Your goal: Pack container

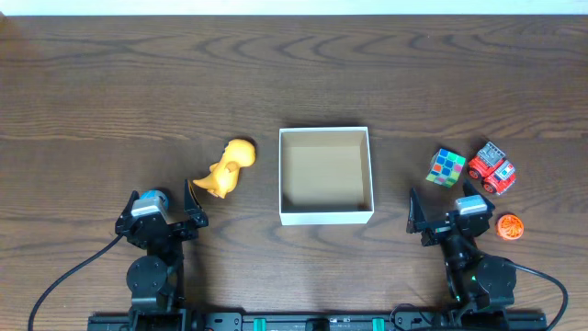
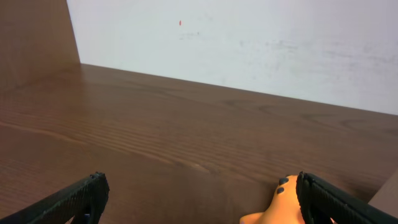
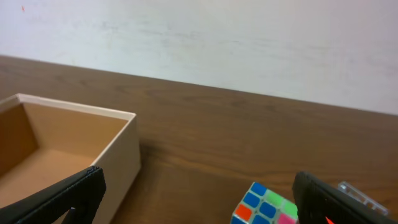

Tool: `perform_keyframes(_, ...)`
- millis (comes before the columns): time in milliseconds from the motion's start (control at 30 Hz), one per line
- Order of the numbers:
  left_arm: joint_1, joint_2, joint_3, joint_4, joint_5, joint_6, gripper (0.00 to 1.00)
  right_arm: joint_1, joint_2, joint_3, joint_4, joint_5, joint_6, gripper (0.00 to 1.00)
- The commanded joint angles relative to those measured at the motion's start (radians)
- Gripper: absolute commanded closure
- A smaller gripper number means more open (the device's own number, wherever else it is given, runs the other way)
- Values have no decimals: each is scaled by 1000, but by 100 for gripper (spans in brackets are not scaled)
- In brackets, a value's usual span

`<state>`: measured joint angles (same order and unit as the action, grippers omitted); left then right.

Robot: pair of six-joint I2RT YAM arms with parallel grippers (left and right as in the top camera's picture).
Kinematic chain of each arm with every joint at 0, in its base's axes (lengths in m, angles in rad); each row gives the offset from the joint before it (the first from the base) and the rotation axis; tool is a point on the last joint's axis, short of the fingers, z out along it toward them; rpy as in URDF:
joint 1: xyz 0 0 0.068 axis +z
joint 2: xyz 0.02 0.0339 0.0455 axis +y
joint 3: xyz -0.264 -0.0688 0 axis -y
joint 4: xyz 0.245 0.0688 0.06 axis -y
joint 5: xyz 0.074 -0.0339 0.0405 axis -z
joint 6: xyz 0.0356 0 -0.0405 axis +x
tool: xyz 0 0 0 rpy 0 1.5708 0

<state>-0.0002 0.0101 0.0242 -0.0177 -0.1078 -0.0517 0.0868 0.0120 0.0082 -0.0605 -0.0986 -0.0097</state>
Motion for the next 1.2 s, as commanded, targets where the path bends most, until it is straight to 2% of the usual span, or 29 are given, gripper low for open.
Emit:
perform_keyframes(0, 6, -6, -14, 4, -5, -48, 2, 6, -5, 3, 0, -11, 85, 1)
perform_keyframes(167, 6, 56, 121, -80, -9, -29, 2, 4, 48, 98, -12, 23, 63, 1)
perform_keyframes(367, 6, 360, 386, -226, -8, -25, 2, 4, 351, 362, -138, 68, 35, 1)
perform_keyframes(467, 6, 554, 570, -375, -8, -45, 2, 3, 554, 541, -272, 69, 35, 1)
perform_keyframes(600, 6, 815, 849, -617, -8, -93, 2, -8, 865, 843, -549, 71, 41, 1)
perform_keyframes(767, 6, 1011, 1074, -821, -8, -93, 2, -63, 1187, 1147, -857, 26, 100, 1)
perform_keyframes(833, 6, 1056, 1118, -864, -8, -93, 2, -69, 1273, 1218, -921, -12, 98, 1)
perform_keyframes(900, 6, 1074, 1125, -868, -8, -93, 2, -71, 1334, 1251, -951, 37, 106, 1)
perform_keyframes(1033, 6, 1079, 1125, -868, -8, -93, 2, -116, 1416, 1256, -949, 167, 378, 1)
perform_keyframes(1167, 6, 1078, 1125, -869, -8, -93, 2, -184, 1500, 1256, -954, 170, 466, 1)
